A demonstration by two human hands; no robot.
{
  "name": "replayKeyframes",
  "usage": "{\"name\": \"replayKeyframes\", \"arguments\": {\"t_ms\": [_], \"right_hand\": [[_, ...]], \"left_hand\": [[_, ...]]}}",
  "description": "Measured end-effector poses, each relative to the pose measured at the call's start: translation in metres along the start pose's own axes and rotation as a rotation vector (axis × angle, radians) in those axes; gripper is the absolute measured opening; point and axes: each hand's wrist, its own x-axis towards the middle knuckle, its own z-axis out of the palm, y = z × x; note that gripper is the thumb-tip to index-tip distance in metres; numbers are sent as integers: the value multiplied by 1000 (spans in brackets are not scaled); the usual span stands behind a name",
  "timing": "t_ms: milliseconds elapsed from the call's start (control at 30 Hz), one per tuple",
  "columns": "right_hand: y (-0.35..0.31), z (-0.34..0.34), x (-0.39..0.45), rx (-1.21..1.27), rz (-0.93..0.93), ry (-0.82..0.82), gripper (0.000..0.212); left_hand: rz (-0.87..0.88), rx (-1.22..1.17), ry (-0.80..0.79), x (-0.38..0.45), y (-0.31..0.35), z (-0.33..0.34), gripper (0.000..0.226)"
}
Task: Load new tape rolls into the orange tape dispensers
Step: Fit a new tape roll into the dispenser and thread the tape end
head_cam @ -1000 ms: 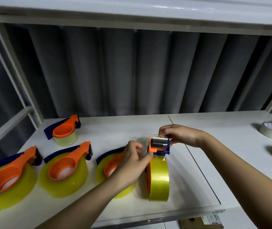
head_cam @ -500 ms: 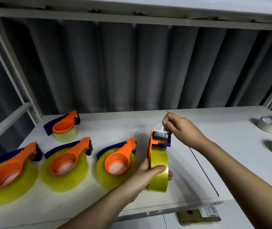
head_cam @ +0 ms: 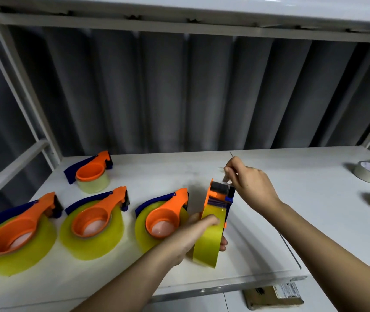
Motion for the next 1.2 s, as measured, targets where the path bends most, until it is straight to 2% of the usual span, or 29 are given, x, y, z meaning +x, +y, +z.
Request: {"name": "replayKeyframes", "arguments": {"t_ms": [200, 300, 433, 600, 667, 800, 967, 1200], "right_hand": [[-1, 2, -1, 129, 93, -13, 16], [-1, 3, 0, 164, 143, -11, 15], [-1, 3, 1, 146, 177, -24, 19], [-4, 5, 2, 125, 175, -46, 16], [-5, 5, 3, 138, 188, -49, 17], [-5, 3, 4, 164, 216, -50, 18], [-2, -1, 9, 323, 317, -47, 18], [-7, -5, 11, 387, 359, -92, 19]], "left_hand": [[8, -13, -24, 1, 0, -4, 26], [47, -30, -22, 1, -1, -5, 20], [67, -39, -7, 1, -2, -3, 24], [23, -40, 131, 1, 5, -1, 35], [15, -54, 108, 1, 5, 0, 39], [13, -27, 46, -2, 4, -5, 26], [3, 30, -35, -6, 4, -7, 22], [-56, 12, 78, -9, 7, -6, 35]]}}
